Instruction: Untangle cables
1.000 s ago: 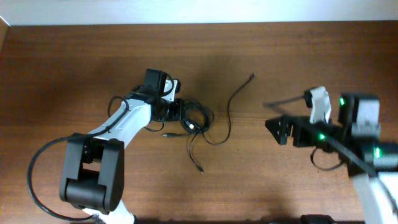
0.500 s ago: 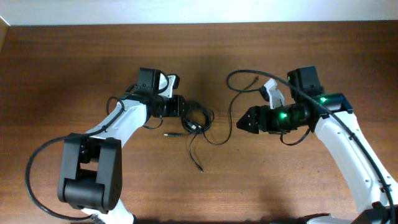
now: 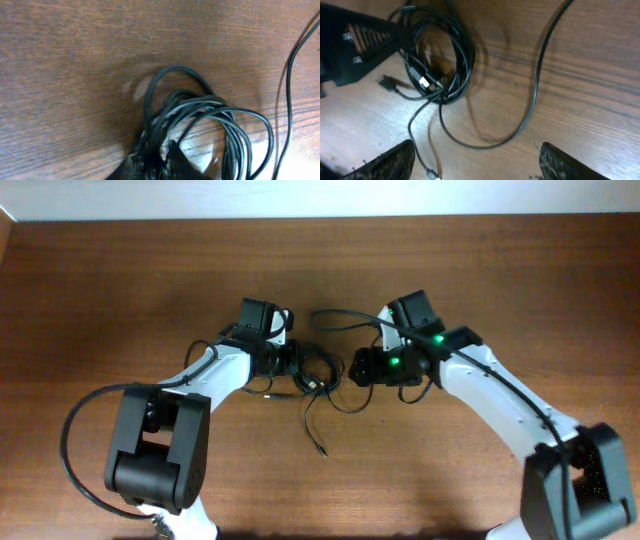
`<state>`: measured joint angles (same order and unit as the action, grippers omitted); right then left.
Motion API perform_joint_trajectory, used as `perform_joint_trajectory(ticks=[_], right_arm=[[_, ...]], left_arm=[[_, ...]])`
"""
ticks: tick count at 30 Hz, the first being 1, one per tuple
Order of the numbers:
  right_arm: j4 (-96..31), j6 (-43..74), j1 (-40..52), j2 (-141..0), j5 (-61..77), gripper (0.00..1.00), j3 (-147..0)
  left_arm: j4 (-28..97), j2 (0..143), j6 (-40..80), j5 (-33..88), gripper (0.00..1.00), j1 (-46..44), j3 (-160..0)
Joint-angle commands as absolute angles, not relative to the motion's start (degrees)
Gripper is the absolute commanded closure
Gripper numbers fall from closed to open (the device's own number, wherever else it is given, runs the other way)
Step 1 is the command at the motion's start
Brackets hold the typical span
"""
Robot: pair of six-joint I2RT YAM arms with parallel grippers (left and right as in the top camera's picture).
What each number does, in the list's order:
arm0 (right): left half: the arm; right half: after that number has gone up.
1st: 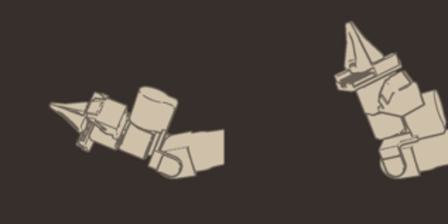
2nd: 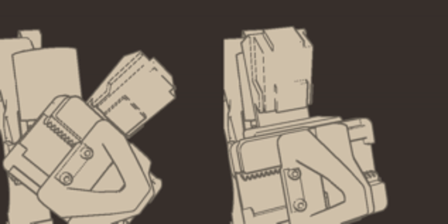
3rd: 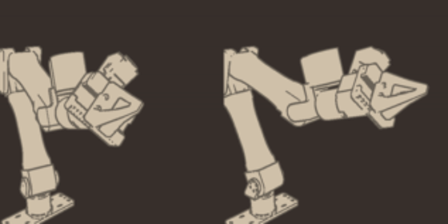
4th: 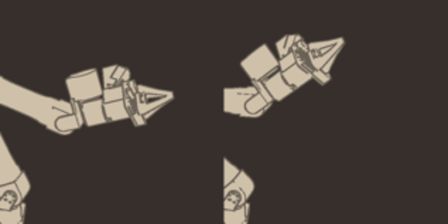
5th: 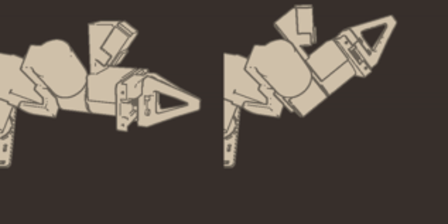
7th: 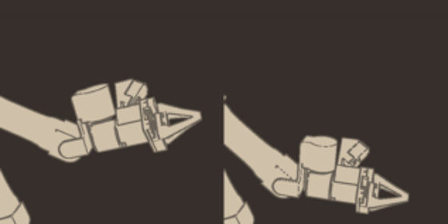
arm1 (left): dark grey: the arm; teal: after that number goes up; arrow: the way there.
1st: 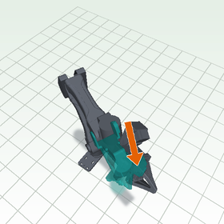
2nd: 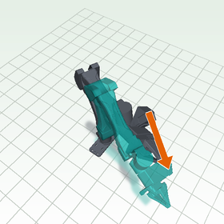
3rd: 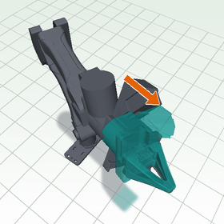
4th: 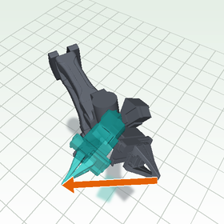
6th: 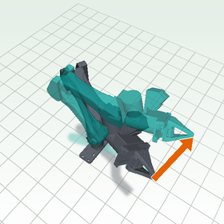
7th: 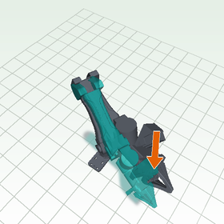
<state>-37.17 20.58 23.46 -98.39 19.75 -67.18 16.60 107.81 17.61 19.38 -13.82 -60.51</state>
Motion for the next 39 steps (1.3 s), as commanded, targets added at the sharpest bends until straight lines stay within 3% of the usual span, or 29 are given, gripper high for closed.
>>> perform_joint_trajectory(ticks=[1, 9, 10, 17, 20, 24, 28, 39], right_arm=[[-33.8, 23.3, 25.6, -102.6, 19.0, 0.20, -67.3], [-21.2, 28.0, 29.3, -111.3, 18.7, 0.31, -67.3], [-20.6, 28.0, 29.3, -111.9, 17.8, 0.36, -67.3], [-18.2, 29.7, 29.3, -115.6, 15.8, 0.43, -67.3], [-18.2, 29.6, 29.3, -116.3, 15.8, 0.60, -67.3], [-18.4, 29.6, 29.3, -116.7, 15.8, 0.69, -67.3], [-18.7, 29.6, 29.3, -116.7, 15.8, 0.73, -67.3], [-19.0, 29.6, 29.3, -116.7, 15.8, 0.72, -67.3]], left_arm=[[16.5, 108.3, 17.6, 19.1, 0.91, -13.8, -60.0], [16.5, 108.3, 17.6, 19.1, 0.89, -13.8, -60.0], [16.5, 108.3, 17.6, 19.1, 0.89, -13.8, -60.0], [16.3, 108.3, 17.6, 19.1, 0.89, -13.8, -60.0], [16.3, 108.3, 17.6, 19.1, 0.88, -13.8, -60.0], [16.3, 108.3, 17.6, 19.1, 0.88, -13.8, -60.0], [16.8, 108.3, 17.6, 19.7, 0.88, -13.8, -60.0], [16.8, 108.3, 17.6, 19.9, 0.88, -13.8, -60.0]])
